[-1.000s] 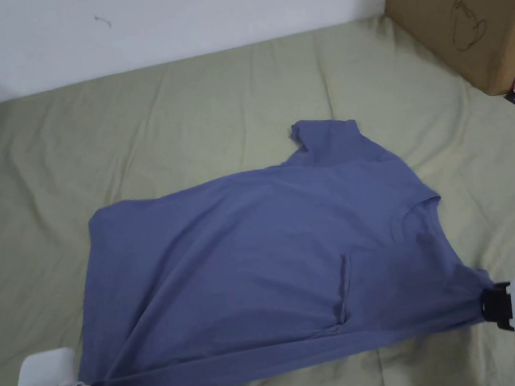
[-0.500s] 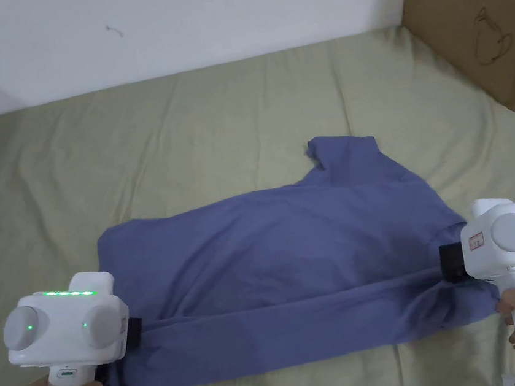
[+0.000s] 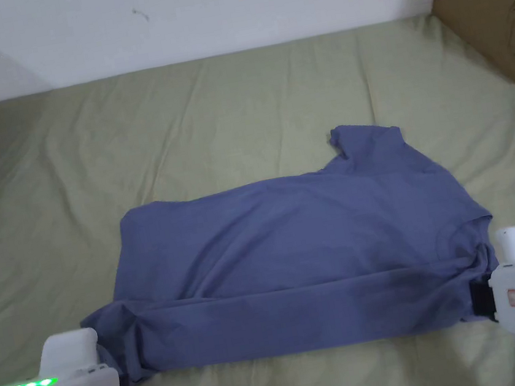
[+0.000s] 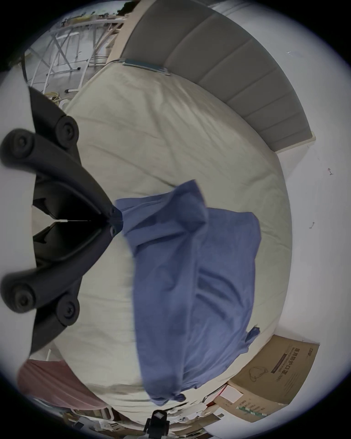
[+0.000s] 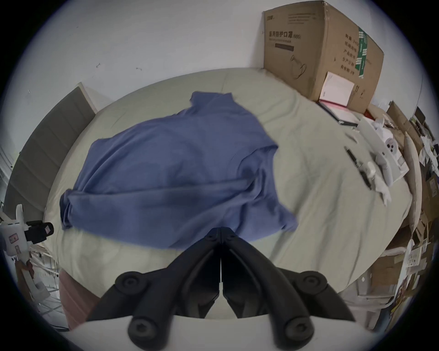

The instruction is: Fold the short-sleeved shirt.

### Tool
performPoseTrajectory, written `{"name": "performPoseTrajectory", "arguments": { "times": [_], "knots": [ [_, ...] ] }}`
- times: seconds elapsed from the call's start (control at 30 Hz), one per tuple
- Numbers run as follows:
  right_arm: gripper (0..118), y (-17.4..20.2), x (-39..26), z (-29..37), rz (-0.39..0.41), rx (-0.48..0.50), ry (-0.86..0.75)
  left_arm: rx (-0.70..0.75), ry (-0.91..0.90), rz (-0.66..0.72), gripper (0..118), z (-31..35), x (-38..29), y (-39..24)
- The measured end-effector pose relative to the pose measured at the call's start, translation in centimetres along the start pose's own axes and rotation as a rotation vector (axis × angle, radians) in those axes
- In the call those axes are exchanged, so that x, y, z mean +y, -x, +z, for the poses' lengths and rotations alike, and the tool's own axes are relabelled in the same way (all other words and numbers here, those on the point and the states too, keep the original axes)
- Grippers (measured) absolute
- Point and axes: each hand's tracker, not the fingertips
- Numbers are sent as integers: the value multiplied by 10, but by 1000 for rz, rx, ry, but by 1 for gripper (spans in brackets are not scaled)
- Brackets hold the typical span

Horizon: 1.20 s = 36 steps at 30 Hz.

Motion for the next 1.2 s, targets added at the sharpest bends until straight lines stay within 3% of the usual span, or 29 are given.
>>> {"name": "performPoseTrajectory", "arguments": {
  "times": [0.13, 0.17, 0.23, 0.27, 0.3, 0.37, 0.47, 0.57, 0.6, 0.63, 0.67, 0.73, 0.77, 0.8, 0.83, 0.87, 0.93, 0.97, 1.0, 1.03, 1.07, 1.1, 1.13, 1.17, 1.2],
  "knots": [
    [0, 3, -11, -15, -12, 18, 33, -12, 10, 34, 0, -7, -2, -3],
    [0, 3, -12, -17, -17, 19, 38, -6, 10, 37, 6, -11, 1, -2],
    [0, 3, -14, -19, -18, 17, 51, 25, 6, 92, 78, -19, 8, 1],
    [0, 1, -15, -22, -18, 17, 52, 16, 11, 111, 103, -26, 12, 4],
    [0, -1, -16, -23, -18, 13, 54, -11, 20, 139, 108, -35, 15, 7],
    [0, -7, -17, -26, -26, 2, 58, -12, 25, 159, 94, -49, 21, 11],
    [0, -20, -22, -30, -69, -6, 74, -11, 79, 162, 46, -82, 19, 12],
    [0, -30, -26, -30, -87, -16, 81, -6, 70, 183, 46, -85, 12, 9],
    [0, -33, -27, -30, -91, -22, 82, 1, 45, 164, 37, -77, 14, 9],
    [0, -38, -27, -31, -96, -24, 78, 8, 9, 137, 14, -75, 15, 7],
    [0, -42, -28, -31, -111, -22, 69, 48, 12, 117, 7, -74, 17, 7],
    [4, -54, -21, -35, -176, -21, 62, 13, 52, 95, 7, -76, 23, 8],
    [17, -59, -17, -37, -189, -24, 55, 11, 51, 88, 7, -75, 23, 8],
    [48, -59, -14, -38, -189, -22, 41, 6, 58, 85, 7, -74, 23, 9],
    [72, -63, -9, -46, -186, -27, 30, 4, 58, 83, 7, -74, 23, 9],
    [80, -67, -3, -56, -180, -36, 41, 3, 59, 82, 7, -73, 24, 10],
    [79, -76, 4, -81, -192, -36, 80, 3, 62, 74, 7, -72, 25, 10],
    [72, -78, 3, -89, -215, -33, 117, 4, 62, 71, 7, -72, 25, 10],
    [58, -79, 2, -97, -215, -31, 141, 4, 63, 68, 7, -70, 26, 10],
    [52, -74, 0, -97, -164, -85, 135, 4, 63, 62, 7, -69, 27, 10],
    [40, -68, 1, -88, -111, -89, 107, 5, 63, 48, 7, -67, 27, 9],
    [7, -62, 3, -79, -53, -88, 104, 8, 62, 34, 7, -65, 27, 9],
    [7, -59, 5, -74, -7, -83, 100, 8, 60, 23, 7, -63, 28, 10],
    [7, -57, 8, -71, -25, -48, 105, 11, 59, 19, 7, -61, 30, 10],
    [7, -53, 7, -67, 37, -86, 114, 18, 56, 14, 7, -58, 31, 11]
  ]
}}
